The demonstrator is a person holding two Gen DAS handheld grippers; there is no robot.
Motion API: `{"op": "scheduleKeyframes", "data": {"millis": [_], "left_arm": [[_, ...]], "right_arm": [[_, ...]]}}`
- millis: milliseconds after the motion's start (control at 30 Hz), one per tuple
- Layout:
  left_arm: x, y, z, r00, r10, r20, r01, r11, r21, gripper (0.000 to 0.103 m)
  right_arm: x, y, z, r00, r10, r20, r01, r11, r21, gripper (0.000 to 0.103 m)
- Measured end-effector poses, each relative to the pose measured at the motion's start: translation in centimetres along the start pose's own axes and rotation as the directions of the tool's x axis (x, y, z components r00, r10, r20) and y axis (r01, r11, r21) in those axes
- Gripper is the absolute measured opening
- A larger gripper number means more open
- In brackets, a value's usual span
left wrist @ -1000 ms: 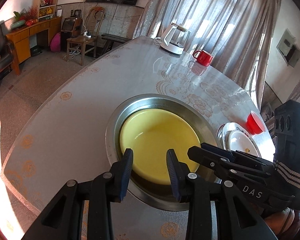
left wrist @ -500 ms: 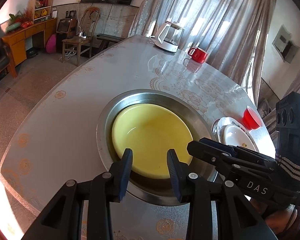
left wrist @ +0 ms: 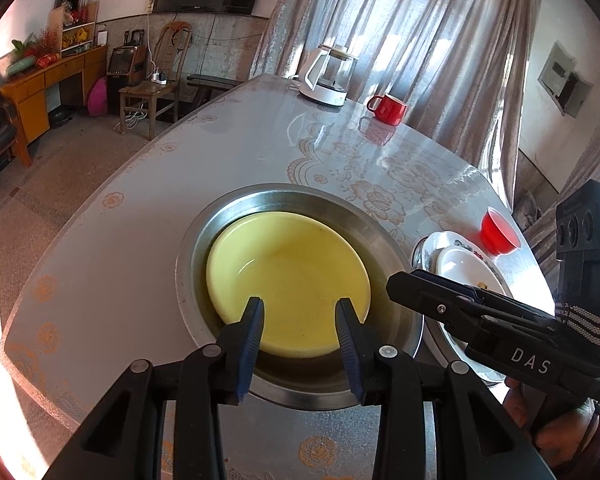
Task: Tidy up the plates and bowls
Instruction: 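Withdraw the left gripper from the bowls toward the plate stack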
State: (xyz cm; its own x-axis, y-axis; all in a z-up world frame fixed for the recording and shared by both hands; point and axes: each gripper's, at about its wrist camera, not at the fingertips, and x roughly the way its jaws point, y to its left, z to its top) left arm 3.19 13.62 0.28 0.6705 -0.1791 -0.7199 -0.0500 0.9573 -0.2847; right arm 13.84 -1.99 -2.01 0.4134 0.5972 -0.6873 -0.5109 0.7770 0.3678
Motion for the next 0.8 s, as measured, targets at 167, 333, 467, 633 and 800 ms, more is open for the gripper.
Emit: {"op": "scheduleKeyframes", "data": {"millis": [167, 333, 467, 633, 800], "left_arm": [[-0.2, -0.7, 0.1, 1.0, 0.006, 0.008, -0.006, 1.0, 0.021, 0.038], [-0.1, -1.4, 0.2, 1.0, 0.004, 0.01, -0.004, 0.999, 0.04, 0.039], [-0.1, -2.3, 0.3, 1.0, -0.003, 0.008, 0.003, 0.998, 0.063, 0.039], [0.2, -3.5, 0.4, 1.0, -0.009, -0.003, 0.009, 0.995, 0.095, 0.04], [0.6, -5.0, 0.6, 1.0, -0.02, -0.013, 0.022, 0.992, 0.127, 0.04]], "right_arm": [[-0.9, -0.5, 0.1, 1.0, 0.003, 0.023, -0.003, 1.0, 0.019, 0.037], [-1.8, -2.0, 0.0, 0.999, -0.012, 0.039, 0.009, 0.998, 0.06, 0.037], [-2.9, -3.4, -0.1, 0.998, -0.029, 0.057, 0.023, 0.994, 0.103, 0.037], [-4.3, -5.4, -0.2, 0.995, -0.054, 0.083, 0.041, 0.987, 0.157, 0.038], [-5.4, -7.2, -0.5, 0.992, -0.084, 0.097, 0.063, 0.976, 0.207, 0.041]]}}
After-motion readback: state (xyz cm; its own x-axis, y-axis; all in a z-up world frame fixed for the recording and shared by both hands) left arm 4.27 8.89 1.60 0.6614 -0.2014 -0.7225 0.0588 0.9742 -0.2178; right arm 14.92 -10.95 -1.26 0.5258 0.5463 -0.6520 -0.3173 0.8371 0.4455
